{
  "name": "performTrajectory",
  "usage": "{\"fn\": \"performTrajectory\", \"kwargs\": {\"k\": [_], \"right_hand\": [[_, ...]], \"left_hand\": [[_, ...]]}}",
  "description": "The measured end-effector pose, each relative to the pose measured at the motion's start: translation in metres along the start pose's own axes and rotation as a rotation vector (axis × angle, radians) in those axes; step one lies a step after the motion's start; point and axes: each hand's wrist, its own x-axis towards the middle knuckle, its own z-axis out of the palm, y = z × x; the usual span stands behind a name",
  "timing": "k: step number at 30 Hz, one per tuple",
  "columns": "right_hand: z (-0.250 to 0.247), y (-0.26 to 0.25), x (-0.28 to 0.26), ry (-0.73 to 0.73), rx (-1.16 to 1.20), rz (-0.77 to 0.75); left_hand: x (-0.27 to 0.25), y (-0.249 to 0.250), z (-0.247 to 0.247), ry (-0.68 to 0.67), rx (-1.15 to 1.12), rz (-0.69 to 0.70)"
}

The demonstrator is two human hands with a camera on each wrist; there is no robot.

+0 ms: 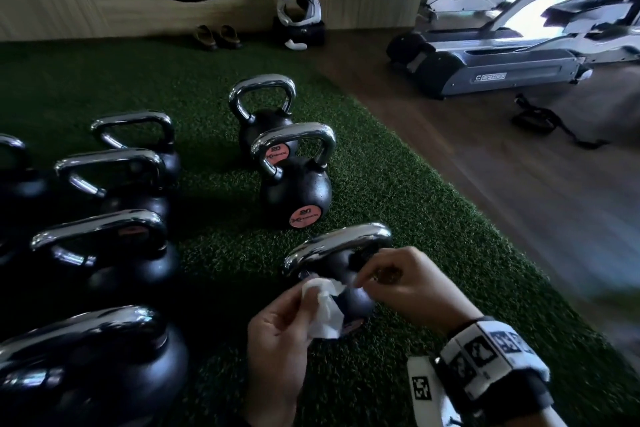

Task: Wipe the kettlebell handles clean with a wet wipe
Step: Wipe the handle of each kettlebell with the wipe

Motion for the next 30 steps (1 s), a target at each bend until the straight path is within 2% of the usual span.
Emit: {"fn": "performTrajectory", "kwargs": {"k": [3,5,8,11,15,17,20,25,27,30], "right_hand": [[-0.005,0.023,0.010,0.206,-0.035,0.236],[0.001,0.040,0.017,0.297,-0.029,0.346],[0.020,0.066,0.026,0.256,0.086,0.426],[0.042,0.088,0.038,0.211,0.212,0.390],[0.063,0.088,0.045,0.278,0.336,0.371],[0.068,0.088,0.045,0.330,0.335,0.364],[0.070,0.088,0.046,0.347,0.387,0.334],[0.068,0.091,0.048,0.342,0.410,0.339],[0.067,0.088,0.048,0.336,0.405,0.347],[0.067,0.091,0.049,0.337,0.416,0.350]], "left_hand": [[0.000,0.014,0.001,0.107,0.230,0.432],[0.011,0.020,0.001,0.107,0.341,0.640],[0.040,0.027,0.007,0.018,0.664,0.862],[0.061,0.027,0.018,-0.128,0.864,0.841],[0.065,0.018,0.019,-0.201,0.994,0.865],[0.064,0.017,0.008,-0.181,0.941,0.862],[0.064,0.014,-0.015,-0.067,0.815,0.812],[0.065,0.002,-0.028,-0.148,0.797,0.896],[0.067,-0.011,-0.039,-0.078,0.693,0.832],[0.065,-0.037,-0.055,-0.006,0.491,0.664]]}}
